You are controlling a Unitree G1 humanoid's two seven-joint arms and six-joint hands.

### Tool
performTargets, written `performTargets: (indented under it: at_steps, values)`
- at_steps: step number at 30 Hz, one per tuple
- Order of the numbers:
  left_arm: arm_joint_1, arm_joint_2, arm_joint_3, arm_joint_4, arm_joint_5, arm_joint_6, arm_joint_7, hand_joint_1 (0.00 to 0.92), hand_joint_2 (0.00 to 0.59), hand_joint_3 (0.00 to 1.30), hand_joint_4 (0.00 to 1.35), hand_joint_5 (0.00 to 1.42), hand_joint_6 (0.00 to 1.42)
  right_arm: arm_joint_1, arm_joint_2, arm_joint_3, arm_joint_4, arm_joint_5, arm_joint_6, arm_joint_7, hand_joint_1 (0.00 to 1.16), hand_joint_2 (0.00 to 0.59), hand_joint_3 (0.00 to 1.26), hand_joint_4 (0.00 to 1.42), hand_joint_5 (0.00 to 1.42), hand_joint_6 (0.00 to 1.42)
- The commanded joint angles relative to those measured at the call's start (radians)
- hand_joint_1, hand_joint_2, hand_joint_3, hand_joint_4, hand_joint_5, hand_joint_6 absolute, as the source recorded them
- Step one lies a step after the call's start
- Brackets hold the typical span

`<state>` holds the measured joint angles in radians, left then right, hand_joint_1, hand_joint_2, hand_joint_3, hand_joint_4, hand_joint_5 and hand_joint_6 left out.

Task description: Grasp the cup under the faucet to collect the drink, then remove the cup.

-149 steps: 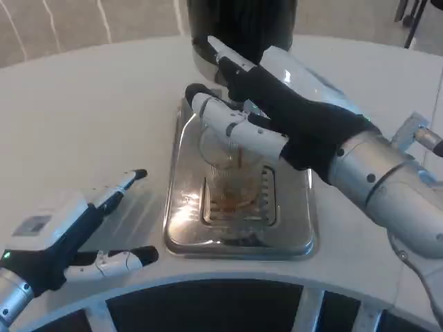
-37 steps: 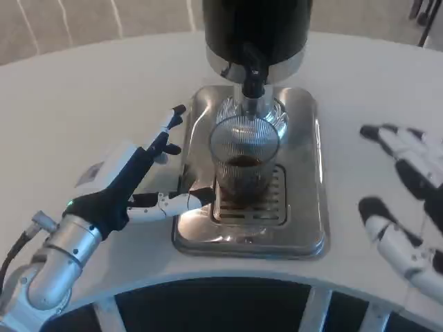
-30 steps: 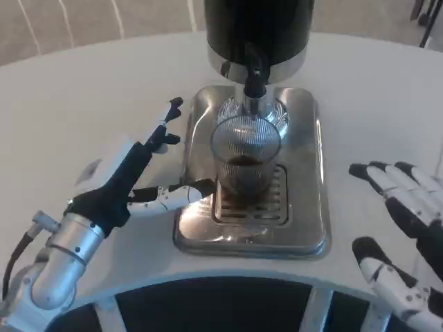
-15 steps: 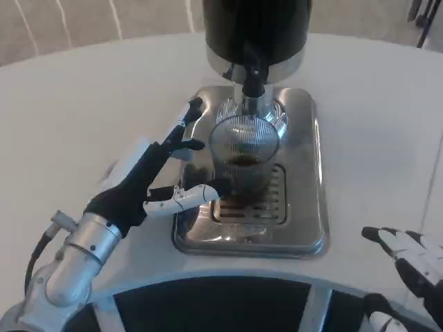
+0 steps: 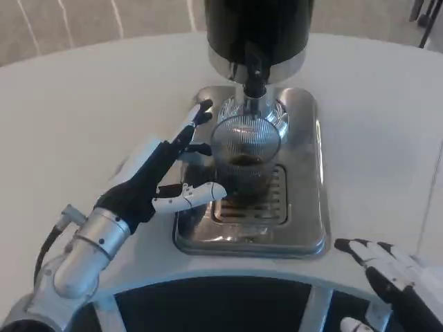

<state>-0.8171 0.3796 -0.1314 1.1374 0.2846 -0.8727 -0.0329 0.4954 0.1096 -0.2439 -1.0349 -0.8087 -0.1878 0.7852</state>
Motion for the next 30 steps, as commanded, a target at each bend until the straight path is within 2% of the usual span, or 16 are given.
performTargets:
  at_steps: [1, 16, 27, 30]
  values:
    - [-0.034, -0.018, 0.001, 0.037, -0.005, 0.02, -0.029, 0.385, 0.087, 0.01, 0.0, 0.32, 0.36, 0.107, 0.127, 0.037, -0.012, -0.027, 0.014, -0.014, 0.0, 0.507, 0.07, 0.04, 0.0, 0.01]
    - [-0.089, -0.033, -0.023, 0.089, 0.021, 0.035, -0.045, 0.385, 0.084, 0.02, 0.02, 0.38, 0.39, 0.16, 0.108, 0.034, -0.012, 0.012, 0.02, -0.036, 0.0, 0.519, 0.08, 0.05, 0.0, 0.01]
    - [-0.109, -0.043, -0.048, 0.112, 0.036, 0.039, -0.055, 0.383, 0.084, 0.05, 0.1, 0.45, 0.44, 0.138, 0.091, 0.051, -0.012, -0.009, 0.053, -0.03, 0.0, 0.522, 0.09, 0.05, 0.0, 0.01]
    - [-0.11, -0.043, -0.06, 0.114, 0.045, 0.034, -0.047, 0.383, 0.084, 0.06, 0.12, 0.46, 0.46, 0.112, 0.078, 0.047, -0.012, -0.014, 0.079, -0.021, 0.0, 0.523, 0.09, 0.05, 0.0, 0.01]
